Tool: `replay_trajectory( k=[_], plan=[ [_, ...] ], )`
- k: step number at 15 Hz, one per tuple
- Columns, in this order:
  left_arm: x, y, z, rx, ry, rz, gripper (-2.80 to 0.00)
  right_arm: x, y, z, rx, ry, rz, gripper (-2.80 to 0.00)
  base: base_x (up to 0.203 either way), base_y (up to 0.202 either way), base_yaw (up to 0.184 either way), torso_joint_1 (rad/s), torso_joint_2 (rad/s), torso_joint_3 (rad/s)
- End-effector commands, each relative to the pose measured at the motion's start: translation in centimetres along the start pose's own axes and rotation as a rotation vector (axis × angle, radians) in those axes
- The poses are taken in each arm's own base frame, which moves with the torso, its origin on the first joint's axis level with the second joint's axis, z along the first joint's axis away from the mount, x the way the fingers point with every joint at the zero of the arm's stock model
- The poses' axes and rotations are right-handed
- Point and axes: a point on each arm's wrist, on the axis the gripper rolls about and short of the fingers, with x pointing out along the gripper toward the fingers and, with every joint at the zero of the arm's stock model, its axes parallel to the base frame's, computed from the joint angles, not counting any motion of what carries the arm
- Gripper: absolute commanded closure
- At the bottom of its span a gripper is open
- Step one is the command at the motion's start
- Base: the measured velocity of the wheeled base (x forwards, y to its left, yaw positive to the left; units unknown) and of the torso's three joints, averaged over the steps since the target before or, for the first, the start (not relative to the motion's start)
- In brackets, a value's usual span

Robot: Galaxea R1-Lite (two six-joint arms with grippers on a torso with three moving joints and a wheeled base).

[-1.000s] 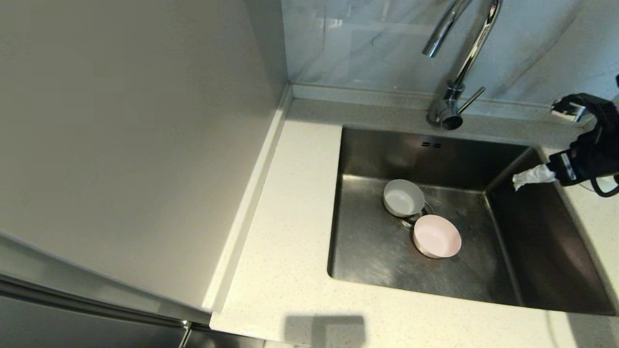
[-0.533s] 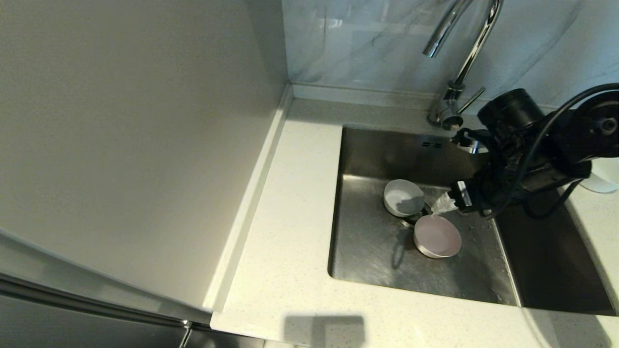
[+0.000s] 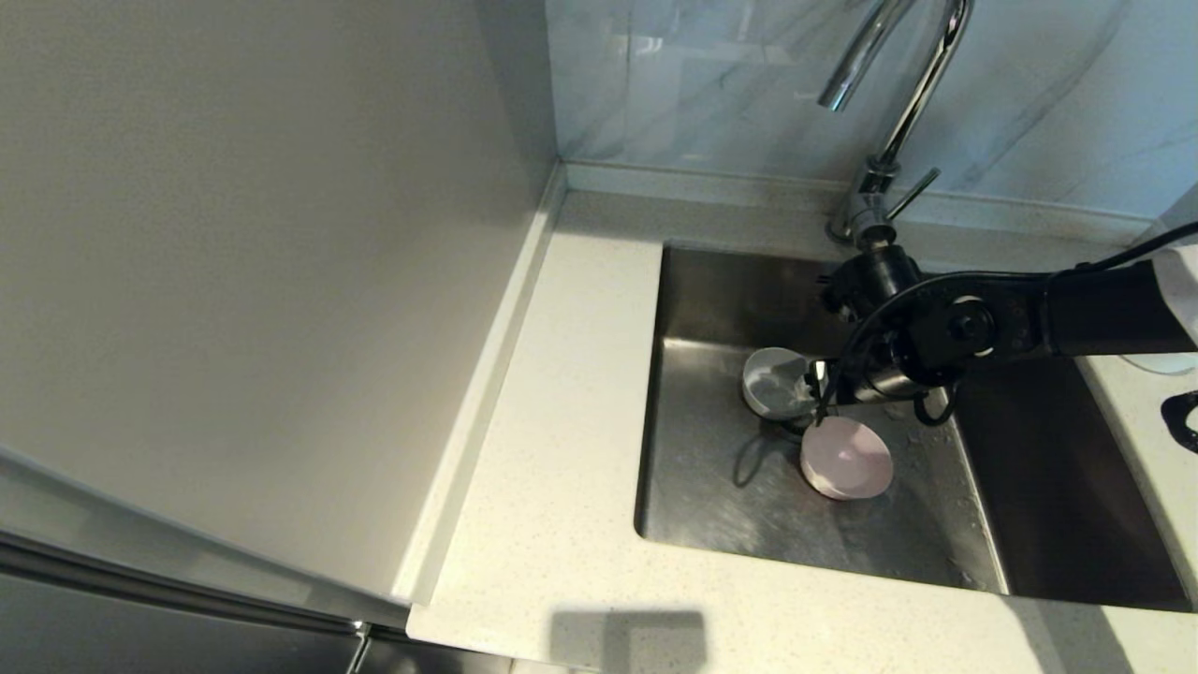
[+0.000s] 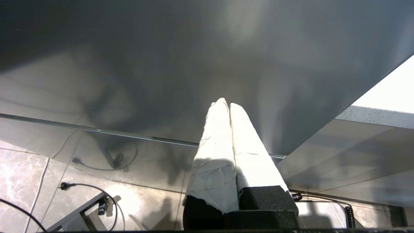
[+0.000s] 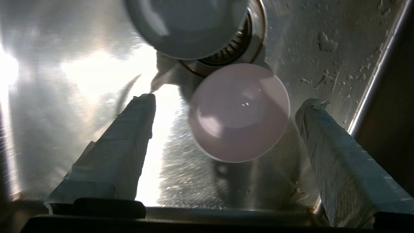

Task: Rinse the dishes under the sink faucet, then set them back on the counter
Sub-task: Put a bowl back to the table from the sink

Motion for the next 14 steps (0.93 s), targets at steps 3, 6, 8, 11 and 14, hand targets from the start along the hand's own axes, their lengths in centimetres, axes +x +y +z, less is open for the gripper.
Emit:
replay_trajectory(
  k=[3, 6, 8, 11, 14],
  plan=[
    [0.0, 0.0, 0.0, -0.001, -0.004, 0.001, 0.0, 4.0, -1.1, 0.4, 0.036, 0.022, -0.042, -2.8, 0.0, 0.0, 0.0, 0.0, 0.0, 0.0],
    [0.0, 0.0, 0.0, -0.001, -0.004, 0.0, 0.0, 6.1, -1.5, 1.1, 0.059, 0.013, -0.031, -2.8, 0.0, 0.0, 0.0, 0.0, 0.0, 0.0],
    [0.0, 0.0, 0.0, -0.001, -0.004, 0.001, 0.0, 7.2, -1.4, 1.2, 0.068, 0.015, -0.016, -2.8, 0.0, 0.0, 0.0, 0.0, 0.0, 0.0],
    [0.0, 0.0, 0.0, -0.001, -0.004, 0.001, 0.0, 9.0, -0.9, 1.6, 0.076, 0.0, 0.004, -2.8, 0.0, 0.0, 0.0, 0.0, 0.0, 0.0],
    [0.0, 0.0, 0.0, -0.001, -0.004, 0.001, 0.0, 11.2, -0.8, 1.5, 0.08, -0.009, 0.018, -2.8, 0.0, 0.0, 0.0, 0.0, 0.0, 0.0]
  ],
)
